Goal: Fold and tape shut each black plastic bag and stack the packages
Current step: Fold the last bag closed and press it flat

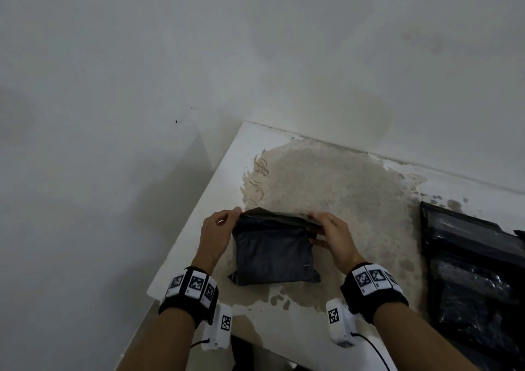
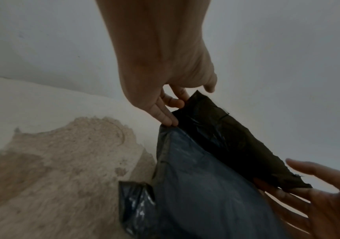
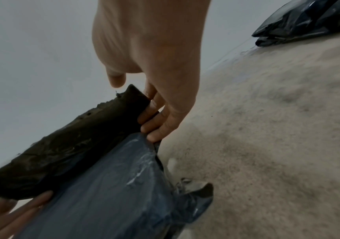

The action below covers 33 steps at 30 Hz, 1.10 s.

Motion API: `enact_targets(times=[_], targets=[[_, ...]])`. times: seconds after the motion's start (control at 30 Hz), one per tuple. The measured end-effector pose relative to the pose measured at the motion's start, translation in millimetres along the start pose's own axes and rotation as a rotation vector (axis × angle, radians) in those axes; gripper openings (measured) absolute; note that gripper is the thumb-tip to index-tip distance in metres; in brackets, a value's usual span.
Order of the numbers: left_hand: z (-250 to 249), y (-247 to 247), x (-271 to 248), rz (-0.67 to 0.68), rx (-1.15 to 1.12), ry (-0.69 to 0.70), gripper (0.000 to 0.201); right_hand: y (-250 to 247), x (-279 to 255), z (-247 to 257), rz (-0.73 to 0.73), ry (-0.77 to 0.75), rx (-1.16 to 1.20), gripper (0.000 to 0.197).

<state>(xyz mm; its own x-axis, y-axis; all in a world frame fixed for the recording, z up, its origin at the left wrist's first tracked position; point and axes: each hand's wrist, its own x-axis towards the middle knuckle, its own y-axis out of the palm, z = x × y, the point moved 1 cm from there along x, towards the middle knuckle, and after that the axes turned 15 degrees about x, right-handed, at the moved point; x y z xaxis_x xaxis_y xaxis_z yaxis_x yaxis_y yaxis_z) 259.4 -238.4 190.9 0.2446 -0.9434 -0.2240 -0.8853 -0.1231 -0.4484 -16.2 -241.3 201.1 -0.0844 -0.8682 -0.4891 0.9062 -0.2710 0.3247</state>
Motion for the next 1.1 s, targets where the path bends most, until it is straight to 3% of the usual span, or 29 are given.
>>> enact_targets(times=[0.13,0.23,0.37,0.57,0.77,1.1], targets=[[-6.9,-10.7,4.6,-0.081,-0.063,-0.015,0.03,15.5,7.2,-5.5,0.032,-0.081,-0.03,0.017],[-2.4,-19.3,9.1,-0.107,-0.172,-0.106,0.026,26.4,14.6,-10.2,0.063,-0.08,-0.056,0.019],[16.5,-25.2,9.7,-0.053,-0.12,-0.191,0.006,36.4,22.3,-17.9,0.115,-0.067,-0.109,0.025],[36.4,-32.1,9.1,-0.034,-0.089,-0.381,0.041,43.1,29.7,-27.3,0.131,-0.064,-0.125,0.031],[44.7,-35.2,8.0,-0.008,-0.084,-0.305,0.034,39.7,36.4,-35.2,0.14,-0.078,-0.156,0.036],[46.9,-31.4,-3.9,-0.127,0.035,-0.132,0.031,32.5,39.1,-42.7,0.18,-0.157,-0.319,0.04]])
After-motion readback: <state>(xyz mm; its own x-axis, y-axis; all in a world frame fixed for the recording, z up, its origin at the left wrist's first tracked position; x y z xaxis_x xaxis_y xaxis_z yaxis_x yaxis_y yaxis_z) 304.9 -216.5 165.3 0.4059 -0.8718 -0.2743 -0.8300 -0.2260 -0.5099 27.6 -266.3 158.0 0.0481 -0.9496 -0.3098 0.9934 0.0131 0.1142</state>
